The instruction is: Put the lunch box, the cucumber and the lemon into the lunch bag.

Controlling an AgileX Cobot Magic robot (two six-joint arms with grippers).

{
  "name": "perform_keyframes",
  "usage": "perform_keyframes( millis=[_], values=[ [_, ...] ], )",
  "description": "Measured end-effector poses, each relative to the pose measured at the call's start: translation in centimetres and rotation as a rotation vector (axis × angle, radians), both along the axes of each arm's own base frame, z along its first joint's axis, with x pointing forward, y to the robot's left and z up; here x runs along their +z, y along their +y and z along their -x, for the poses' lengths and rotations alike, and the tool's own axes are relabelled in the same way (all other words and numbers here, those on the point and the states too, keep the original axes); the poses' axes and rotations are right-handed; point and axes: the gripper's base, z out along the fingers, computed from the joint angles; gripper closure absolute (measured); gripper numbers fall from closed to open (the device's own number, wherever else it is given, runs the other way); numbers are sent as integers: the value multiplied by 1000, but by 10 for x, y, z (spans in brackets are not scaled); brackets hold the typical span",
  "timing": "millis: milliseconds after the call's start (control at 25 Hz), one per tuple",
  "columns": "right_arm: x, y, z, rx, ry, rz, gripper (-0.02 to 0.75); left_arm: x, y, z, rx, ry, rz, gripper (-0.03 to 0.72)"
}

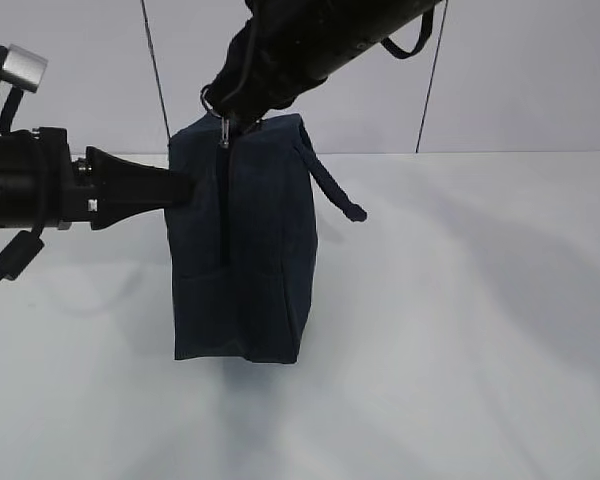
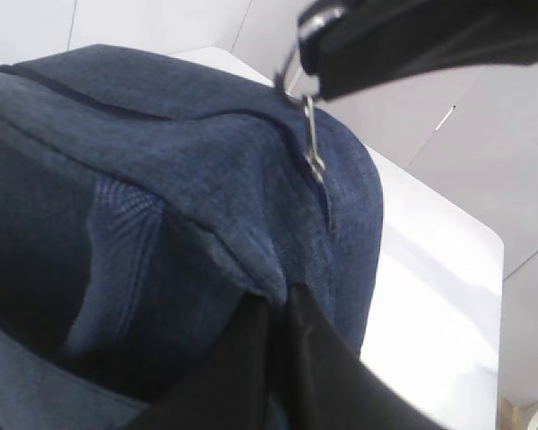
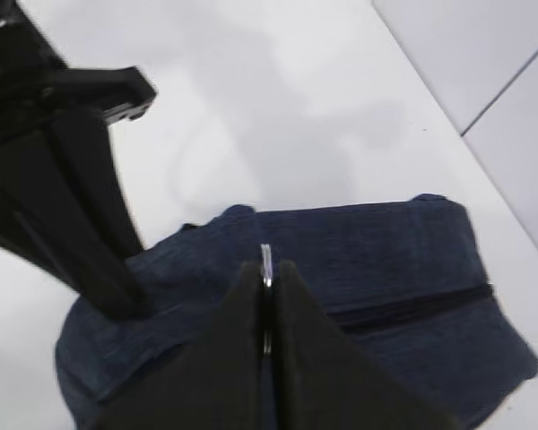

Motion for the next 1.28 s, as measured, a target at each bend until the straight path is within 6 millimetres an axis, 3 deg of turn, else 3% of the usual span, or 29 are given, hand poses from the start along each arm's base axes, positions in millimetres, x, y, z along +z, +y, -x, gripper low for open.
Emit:
perform_keyframes(
  millis=[200,600,880,1280],
  values=[
    [0,-5,-7,-38,2,-36,730,0,-1,3,-33,1,-3,691],
    [-20,-2,-19,-58,50,-36,730,-3,-2,10,-103,47,-21,691],
    [-25,-17,-31,-110,86,-48,730,1,-2,13,-113,53,-31,692],
    [-50,-17,-42,-120,180,-50,730,2,-1,16,-123,68,-53,692]
  ],
)
